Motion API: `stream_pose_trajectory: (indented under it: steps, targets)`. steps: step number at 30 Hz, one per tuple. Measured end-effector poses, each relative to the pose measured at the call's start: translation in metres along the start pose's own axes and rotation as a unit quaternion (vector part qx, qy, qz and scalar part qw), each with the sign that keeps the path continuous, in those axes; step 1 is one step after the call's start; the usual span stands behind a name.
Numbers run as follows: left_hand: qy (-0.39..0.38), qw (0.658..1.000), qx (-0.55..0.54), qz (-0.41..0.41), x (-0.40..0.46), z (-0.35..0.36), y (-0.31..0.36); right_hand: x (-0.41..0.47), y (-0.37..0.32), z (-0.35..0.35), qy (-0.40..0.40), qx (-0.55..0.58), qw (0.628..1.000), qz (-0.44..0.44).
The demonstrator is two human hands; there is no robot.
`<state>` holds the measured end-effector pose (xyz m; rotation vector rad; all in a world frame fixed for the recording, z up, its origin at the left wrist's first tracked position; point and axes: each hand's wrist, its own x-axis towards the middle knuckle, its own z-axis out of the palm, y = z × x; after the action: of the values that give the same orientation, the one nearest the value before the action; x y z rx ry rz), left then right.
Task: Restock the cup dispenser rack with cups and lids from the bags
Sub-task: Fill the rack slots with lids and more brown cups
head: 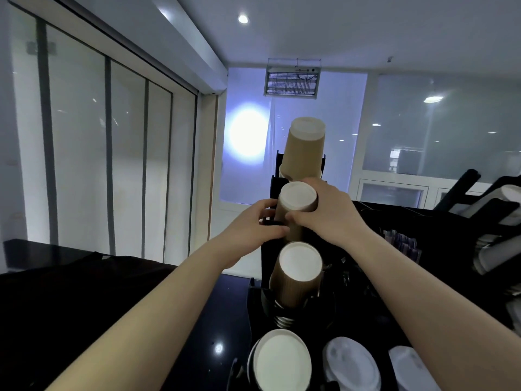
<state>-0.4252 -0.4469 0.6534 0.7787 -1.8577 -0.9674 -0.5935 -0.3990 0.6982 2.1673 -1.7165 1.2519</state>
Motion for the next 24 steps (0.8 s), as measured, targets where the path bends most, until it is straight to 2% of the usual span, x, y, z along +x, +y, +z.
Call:
stream_pose_trajectory:
  steps: [4,7,10,13,17,20,24]
  targets:
    - [0.009,1.0,0.012,-0.001,-0.006,-0.002,0.003,0.002,-0.008,-0.006,-0.024,-0.036,0.999,-0.021]
    - [0.004,1.0,0.023,-0.003,-0.009,-0.004,0.006,0.006,-0.008,-0.013,0.06,0.038,0.997,-0.008]
    - [0.005,0.999,0.043,0.001,-0.012,-0.005,0.01,0.016,-0.007,-0.017,0.129,-0.049,0.989,-0.057]
    - [0.016,0.997,0.075,0.003,-0.013,-0.004,0.01,0.033,-0.01,-0.023,0.129,-0.136,0.978,-0.095]
    - [0.019,0.994,0.106,-0.003,-0.012,-0.007,0.01,0.057,-0.008,-0.031,0.104,-0.205,0.969,-0.093]
    - [0.008,0.994,0.107,-0.009,-0.009,-0.011,0.011,0.066,-0.006,-0.03,0.126,-0.144,0.976,-0.104]
    - [0.029,0.995,0.092,-0.014,0.0,-0.017,0.014,0.073,-0.004,-0.028,0.178,0.051,0.981,-0.062]
